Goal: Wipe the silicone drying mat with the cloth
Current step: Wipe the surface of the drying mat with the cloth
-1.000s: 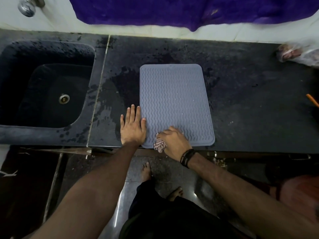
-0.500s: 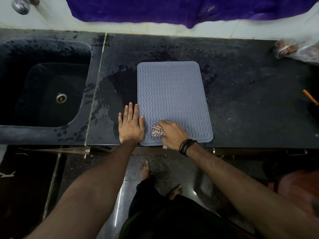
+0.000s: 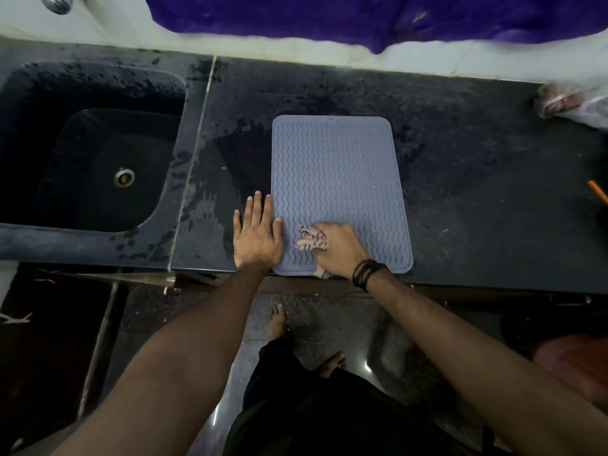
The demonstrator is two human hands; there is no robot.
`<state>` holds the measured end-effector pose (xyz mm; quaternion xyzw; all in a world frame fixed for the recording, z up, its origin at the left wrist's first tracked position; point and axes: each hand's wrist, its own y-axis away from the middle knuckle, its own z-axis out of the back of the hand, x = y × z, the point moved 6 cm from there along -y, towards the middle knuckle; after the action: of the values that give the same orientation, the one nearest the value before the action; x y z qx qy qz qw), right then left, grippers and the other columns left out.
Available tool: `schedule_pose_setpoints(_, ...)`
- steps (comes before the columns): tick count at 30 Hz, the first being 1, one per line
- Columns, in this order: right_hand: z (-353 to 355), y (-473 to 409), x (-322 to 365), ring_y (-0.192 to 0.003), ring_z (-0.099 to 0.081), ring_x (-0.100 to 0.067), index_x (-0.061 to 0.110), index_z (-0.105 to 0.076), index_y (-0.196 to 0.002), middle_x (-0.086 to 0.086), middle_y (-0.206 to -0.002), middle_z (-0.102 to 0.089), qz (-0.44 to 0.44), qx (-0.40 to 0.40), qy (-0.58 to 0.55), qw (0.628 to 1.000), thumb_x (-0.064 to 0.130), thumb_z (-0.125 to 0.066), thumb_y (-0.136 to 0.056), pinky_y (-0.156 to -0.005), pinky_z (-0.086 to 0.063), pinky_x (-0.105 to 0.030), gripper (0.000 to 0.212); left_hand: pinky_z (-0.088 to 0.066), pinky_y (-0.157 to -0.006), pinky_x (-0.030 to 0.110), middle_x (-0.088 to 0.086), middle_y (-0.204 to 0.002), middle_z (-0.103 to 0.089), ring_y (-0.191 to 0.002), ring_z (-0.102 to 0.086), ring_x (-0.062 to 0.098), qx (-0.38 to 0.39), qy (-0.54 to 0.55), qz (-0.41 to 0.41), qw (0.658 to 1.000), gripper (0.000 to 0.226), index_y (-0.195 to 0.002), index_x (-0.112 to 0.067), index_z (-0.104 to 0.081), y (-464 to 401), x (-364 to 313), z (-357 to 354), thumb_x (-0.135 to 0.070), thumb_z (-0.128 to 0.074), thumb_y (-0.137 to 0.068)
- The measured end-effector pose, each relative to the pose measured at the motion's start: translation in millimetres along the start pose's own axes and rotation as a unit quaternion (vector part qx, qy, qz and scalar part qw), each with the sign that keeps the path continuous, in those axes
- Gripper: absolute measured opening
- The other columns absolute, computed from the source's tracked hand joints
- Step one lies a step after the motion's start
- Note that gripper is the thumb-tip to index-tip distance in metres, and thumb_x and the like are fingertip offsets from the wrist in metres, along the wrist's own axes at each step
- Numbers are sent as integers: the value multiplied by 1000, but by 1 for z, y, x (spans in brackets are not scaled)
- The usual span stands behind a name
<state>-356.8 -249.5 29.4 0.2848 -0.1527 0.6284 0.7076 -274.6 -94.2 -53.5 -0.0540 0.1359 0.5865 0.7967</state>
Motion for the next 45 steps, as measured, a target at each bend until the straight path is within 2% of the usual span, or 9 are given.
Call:
schedule_pose_setpoints(3, -6, -14, 6, -92, -62, -22, 16, -65, -102, -5, -101, -67, 24, 18, 66, 997, 11, -68, -78, -79, -55, -37, 25, -1, -125, 47, 1, -169, -4, -155, 1, 17, 0, -1, -1, 1000, 61, -161, -22, -10, 0, 0, 0, -46, -14, -104)
schedule_pose_setpoints(7, -23, -3, 7, -103, -56, -21, 20, -66, -109, -3, -107, -67, 62, 31, 138, 988, 20, -74, -75, -81, -53, -36, 35, -1, -125, 47, 2, -168, -6, -155, -1, 18, -3, 3, -2, 1000, 63, -161, -21, -12, 0, 0, 0, -46, -14, -103)
schedule_pose_setpoints(13, -32, 28, 5, -109, -52, -19, 21, -64, -118, 2, -115, -66, 107, 58, 152, 981, 14, -72, -72, -85, -48, -33, 47, -1, -125, 48, 2, -169, -5, -155, 0, 18, 4, 8, 1, 1000, 60, -161, -21, -10, 0, 0, 0, -44, -19, -106)
schedule_pose_setpoints(20, -6, -8, 16, -102, -54, -20, 20, -65, -108, -1, -104, -69, 80, -8, 170, 982, 13, -76, -71, -79, -51, -36, 39, -1, -125, 48, 2, -169, -4, -155, 0, 18, 7, 8, 0, 1000, 60, -161, -21, -10, 1, -1, 2, -44, -19, -106)
schedule_pose_setpoints(26, -17, -6, 12, -106, -54, -20, 19, -65, -115, 0, -113, -68, 77, 0, 187, 979, 20, -81, -70, -86, -48, -36, 48, 2, -125, 46, 1, -169, 0, -155, 4, 16, 14, 4, 0, 1000, 61, -161, -21, -7, 1, -1, 2, -45, -16, -106)
schedule_pose_setpoints(33, -22, 7, 2, -105, -54, -17, 23, -64, -119, 3, -115, -68, 93, 15, 166, 982, 23, -78, -75, -85, -48, -32, 46, 1, -125, 48, 3, -169, -1, -155, 3, 18, 15, 5, 0, 1000, 61, -161, -19, -8, 1, -2, 3, -45, -18, -106)
schedule_pose_setpoints(37, 0, -27, 6, -114, -52, -20, 19, -61, -123, -1, -122, -65, 57, -35, 161, 985, 18, -76, -76, -93, -46, -36, 49, 3, -125, 49, 5, -169, -2, -155, 3, 20, 31, 13, -3, 999, 64, -161, -17, -9, 0, -3, 4, -49, -17, -106)
schedule_pose_setpoints(40, 4, -46, 6, -121, -48, -22, 17, -57, -129, -3, -128, -61, 37, -17, 171, 984, 13, -73, -78, -98, -43, -38, 54, 3, -125, 48, 8, -168, -5, -155, 0, 22, 38, 27, -18, 999, 69, -160, -13, -13, -11, -6, 8, -52, -23, -105)
schedule_pose_setpoints(45, -10, -29, 4, -116, -49, -22, 19, -62, -124, 0, -125, -62, 58, 8, 185, 981, 15, -75, -73, -98, -40, -35, 52, 6, -125, 47, 9, -168, 1, -155, 6, 23, 67, 16, -33, 997, 71, -160, -12, -4, -63, -8, 12, -53, -22, -105)
